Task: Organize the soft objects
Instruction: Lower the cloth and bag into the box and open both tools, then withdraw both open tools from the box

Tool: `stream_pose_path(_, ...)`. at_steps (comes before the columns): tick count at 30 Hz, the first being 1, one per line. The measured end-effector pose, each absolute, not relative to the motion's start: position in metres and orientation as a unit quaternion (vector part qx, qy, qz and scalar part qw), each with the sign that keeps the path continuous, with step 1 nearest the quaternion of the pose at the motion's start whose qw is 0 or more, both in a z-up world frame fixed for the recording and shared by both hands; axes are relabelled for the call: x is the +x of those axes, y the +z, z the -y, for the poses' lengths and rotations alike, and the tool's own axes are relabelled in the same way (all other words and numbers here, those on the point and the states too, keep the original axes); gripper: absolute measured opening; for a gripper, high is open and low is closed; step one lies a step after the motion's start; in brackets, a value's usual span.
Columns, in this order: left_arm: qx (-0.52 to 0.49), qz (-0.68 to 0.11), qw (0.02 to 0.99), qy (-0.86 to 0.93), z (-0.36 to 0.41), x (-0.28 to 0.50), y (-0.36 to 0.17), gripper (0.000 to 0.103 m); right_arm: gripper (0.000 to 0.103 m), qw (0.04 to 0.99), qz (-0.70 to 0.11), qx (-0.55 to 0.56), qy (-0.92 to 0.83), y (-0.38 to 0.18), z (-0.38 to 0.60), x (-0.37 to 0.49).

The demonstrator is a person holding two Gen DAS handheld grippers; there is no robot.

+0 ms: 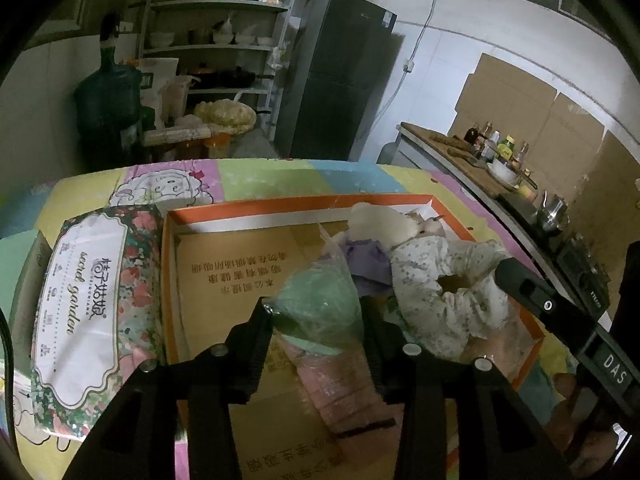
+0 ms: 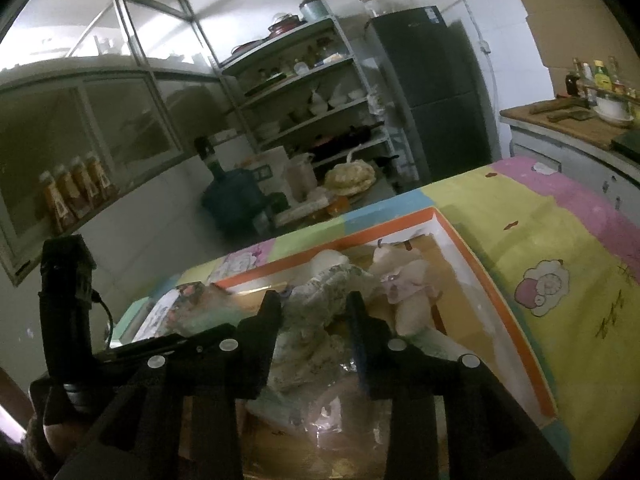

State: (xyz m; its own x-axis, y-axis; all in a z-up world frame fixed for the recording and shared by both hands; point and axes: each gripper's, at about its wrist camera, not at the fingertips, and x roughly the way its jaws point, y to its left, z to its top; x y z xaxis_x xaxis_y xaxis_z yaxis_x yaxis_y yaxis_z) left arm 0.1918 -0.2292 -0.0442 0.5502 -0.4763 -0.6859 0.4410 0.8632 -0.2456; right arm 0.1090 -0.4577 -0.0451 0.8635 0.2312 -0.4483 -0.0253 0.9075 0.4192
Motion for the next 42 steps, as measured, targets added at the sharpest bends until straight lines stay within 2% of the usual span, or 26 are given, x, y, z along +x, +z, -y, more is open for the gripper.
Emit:
stream_pose_path(7, -0.020, -0.384, 0.885, -0.262, 0.228, 0.186, -0.036, 0.057, 0.037, 0.944, -0.252, 0.202, 0.064, -0.045, 0.457, 0.108)
stream_pose_path(9, -0.019, -0.380, 0.887, -0.262, 0.227, 0.184, -0.033, 0.060, 0.047, 0.945, -0.251, 0.202, 0.062, -0.045, 0.459, 0.107)
stream_pose_path(11, -0.019, -0.376, 0.889, -0.261, 0.228, 0.182, -0.031, 0.061, 0.050, 0.945, -0.248, 0.203, 0.060, -0.043, 0.460, 0.104)
stream_pose_path(14, -0.016, -0.371, 0.891, -0.262, 0.228, 0.178, -0.026, 0.061, 0.055, 0.946, -0.243, 0.207, 0.056, -0.040, 0.463, 0.101)
stream_pose_path(19, -0.014, -0.362, 0.894, -0.264, 0.227, 0.170, -0.020, 0.061, 0.056, 0.948, -0.235, 0.207, 0.049, -0.033, 0.465, 0.093)
stream_pose_path(30, -0.022, -0.336, 0.904, -0.265, 0.212, 0.150, -0.001, 0.061, 0.066, 0.954, -0.215, 0.205, 0.044, -0.016, 0.463, 0.071)
stream_pose_path(42, -0.028, -0.311, 0.915, -0.255, 0.186, 0.124, 0.017, 0.061, 0.067, 0.961, -0.195, 0.189, 0.054, 0.006, 0.441, 0.047)
